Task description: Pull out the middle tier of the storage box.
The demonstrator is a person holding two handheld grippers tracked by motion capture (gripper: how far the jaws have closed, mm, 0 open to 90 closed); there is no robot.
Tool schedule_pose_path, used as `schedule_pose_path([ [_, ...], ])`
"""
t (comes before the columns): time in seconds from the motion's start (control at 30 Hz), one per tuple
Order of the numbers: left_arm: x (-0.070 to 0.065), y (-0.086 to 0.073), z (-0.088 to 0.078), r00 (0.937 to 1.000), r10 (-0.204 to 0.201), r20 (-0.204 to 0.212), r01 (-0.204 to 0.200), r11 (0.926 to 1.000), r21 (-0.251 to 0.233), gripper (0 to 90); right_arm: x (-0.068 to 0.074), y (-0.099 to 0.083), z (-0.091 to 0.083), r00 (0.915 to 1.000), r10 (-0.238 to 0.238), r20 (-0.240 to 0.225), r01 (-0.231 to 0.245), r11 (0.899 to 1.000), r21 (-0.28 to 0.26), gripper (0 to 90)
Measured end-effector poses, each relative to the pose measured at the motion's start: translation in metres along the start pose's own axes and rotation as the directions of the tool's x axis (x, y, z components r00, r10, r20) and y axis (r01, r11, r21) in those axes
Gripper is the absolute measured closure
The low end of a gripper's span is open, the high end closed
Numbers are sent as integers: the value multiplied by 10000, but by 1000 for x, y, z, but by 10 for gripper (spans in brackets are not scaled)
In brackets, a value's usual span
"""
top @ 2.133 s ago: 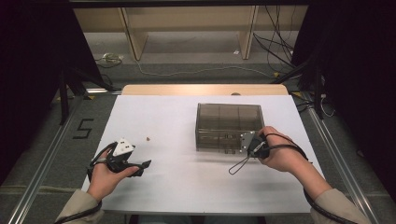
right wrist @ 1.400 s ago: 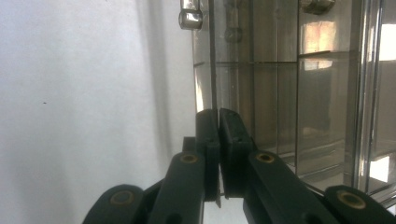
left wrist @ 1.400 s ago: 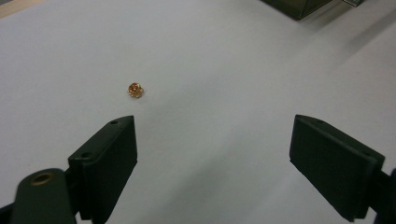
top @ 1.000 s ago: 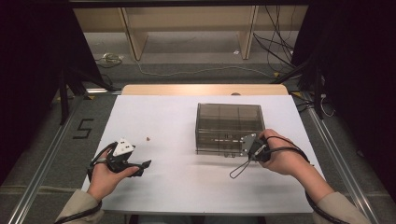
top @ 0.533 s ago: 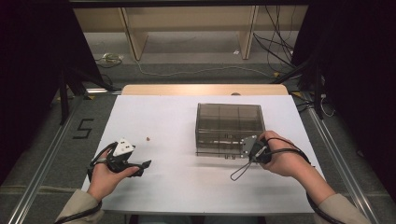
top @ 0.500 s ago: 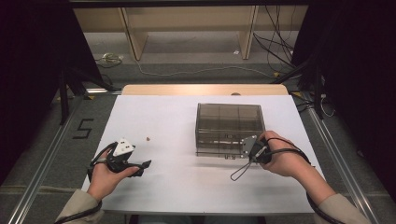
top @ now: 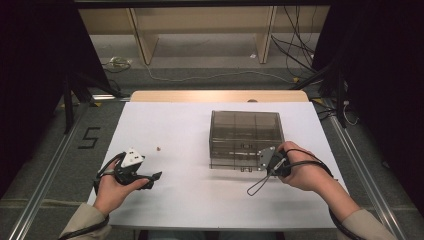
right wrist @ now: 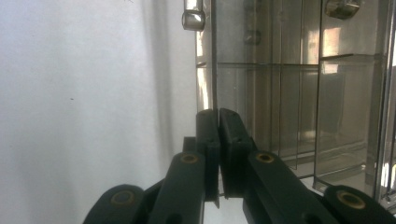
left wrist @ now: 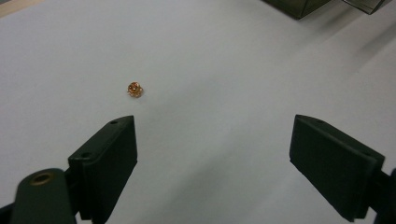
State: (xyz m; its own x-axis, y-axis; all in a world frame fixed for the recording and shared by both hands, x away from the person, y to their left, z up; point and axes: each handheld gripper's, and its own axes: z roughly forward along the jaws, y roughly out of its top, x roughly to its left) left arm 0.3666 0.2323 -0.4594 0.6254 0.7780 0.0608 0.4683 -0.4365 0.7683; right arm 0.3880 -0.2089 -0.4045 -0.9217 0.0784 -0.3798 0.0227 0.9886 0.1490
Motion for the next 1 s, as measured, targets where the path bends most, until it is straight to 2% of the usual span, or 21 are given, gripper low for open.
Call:
schedule_pose_path([
  [1.0,0,0,0,10000,-11,17,11,10000,12,153,6,-1,-2,10000,-36,-39,35,9999,-98,881],
])
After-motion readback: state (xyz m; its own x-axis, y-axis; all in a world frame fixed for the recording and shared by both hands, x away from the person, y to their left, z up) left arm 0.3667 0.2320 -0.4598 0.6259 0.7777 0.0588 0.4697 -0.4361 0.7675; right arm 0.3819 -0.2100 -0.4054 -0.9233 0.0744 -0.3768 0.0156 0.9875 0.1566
